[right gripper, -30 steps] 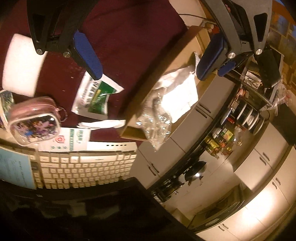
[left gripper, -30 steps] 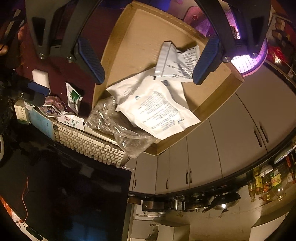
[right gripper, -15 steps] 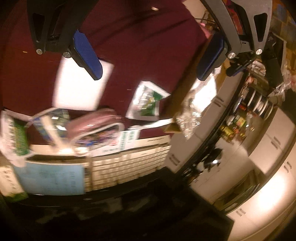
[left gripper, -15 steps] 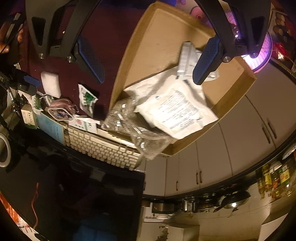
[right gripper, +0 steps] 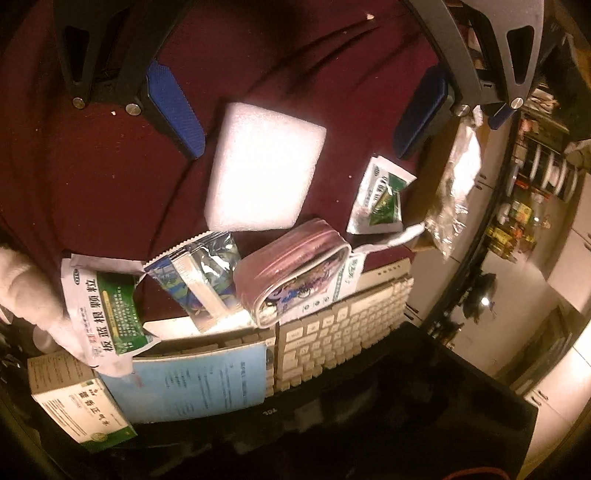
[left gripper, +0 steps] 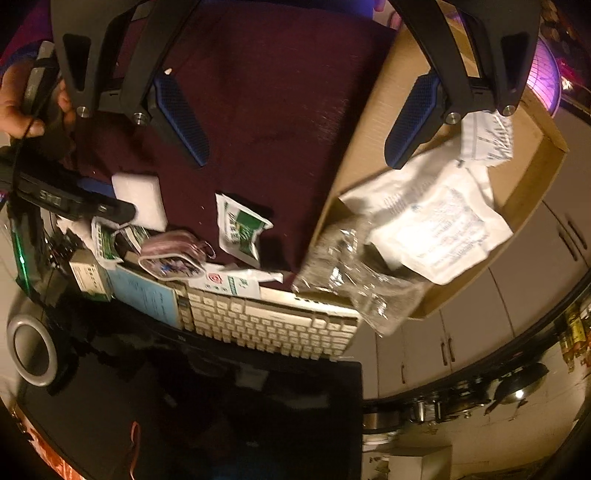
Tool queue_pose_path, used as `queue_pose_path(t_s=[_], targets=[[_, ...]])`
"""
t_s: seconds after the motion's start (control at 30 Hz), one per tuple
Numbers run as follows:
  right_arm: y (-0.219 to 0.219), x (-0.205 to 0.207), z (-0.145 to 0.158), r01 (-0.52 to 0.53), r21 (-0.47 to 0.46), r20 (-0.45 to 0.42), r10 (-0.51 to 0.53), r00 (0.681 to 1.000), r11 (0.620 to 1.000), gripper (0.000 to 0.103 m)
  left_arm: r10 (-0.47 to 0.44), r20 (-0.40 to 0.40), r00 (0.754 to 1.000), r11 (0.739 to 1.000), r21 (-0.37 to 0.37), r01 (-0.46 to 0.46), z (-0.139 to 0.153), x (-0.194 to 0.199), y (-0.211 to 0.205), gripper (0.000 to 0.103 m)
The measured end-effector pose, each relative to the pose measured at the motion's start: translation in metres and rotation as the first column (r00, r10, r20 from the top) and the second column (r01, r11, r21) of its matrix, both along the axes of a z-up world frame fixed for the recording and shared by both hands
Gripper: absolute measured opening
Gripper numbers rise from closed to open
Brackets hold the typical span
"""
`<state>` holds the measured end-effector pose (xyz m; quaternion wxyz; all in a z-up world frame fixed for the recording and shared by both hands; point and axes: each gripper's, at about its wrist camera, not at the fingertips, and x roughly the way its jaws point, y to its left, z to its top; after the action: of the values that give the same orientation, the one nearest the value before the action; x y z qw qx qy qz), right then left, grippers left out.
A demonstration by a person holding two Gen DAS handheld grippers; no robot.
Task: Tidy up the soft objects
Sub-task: 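Move both tools back over the desk toward the foam block and sachet, then grasp the white foam block with the right gripper while the left gripper grasps the green-printed sachet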
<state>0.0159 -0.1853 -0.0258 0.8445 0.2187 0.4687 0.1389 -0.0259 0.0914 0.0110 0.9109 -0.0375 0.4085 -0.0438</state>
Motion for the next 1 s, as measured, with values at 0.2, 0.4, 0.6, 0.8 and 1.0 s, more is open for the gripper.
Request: queue_pose_path(t_s=[0.2, 0.4, 0.6, 0.8, 1.0], targets=[[0.024, 0.009, -0.005, 0.061, -0.218, 0.024, -0.057, 0.998, 0.974, 0.103, -0.008, -0.021, 1.0, 1.0, 0.009, 0.008, -0.006, -0.001, -0.002, 0.096], [0.036, 0.017, -0.019, 0.067, -0.403, 0.027, -0.061, 0.998, 0.913, 0.102, -0.028, -0.011, 1.0, 0.999, 0.033, 0.028, -0.002, 0.013, -0.017, 0.096], [0.019, 0.01, -0.015, 0.07, -0.396, 0.062, -0.05, 0.997, 0.916, 0.077, -0.048, -0.018, 0.999, 0.992, 0.117, 0.05, -0.005, 0.05, -0.05, 0.096], [-0.002, -0.005, -0.012, 0.06, -0.301, 0.1, -0.031, 0.994, 0.952, 0.077, -0.042, -0.051, 0.998, 0.983, 0.176, 0.05, -0.023, 0.08, -0.071, 0.096], [-0.008, -0.01, -0.011, 0.055, -0.256, 0.119, -0.025, 0.993, 0.965, 0.077, -0.019, -0.075, 0.997, 0.974, 0.225, 0.036, -0.038, 0.103, -0.08, 0.096]])
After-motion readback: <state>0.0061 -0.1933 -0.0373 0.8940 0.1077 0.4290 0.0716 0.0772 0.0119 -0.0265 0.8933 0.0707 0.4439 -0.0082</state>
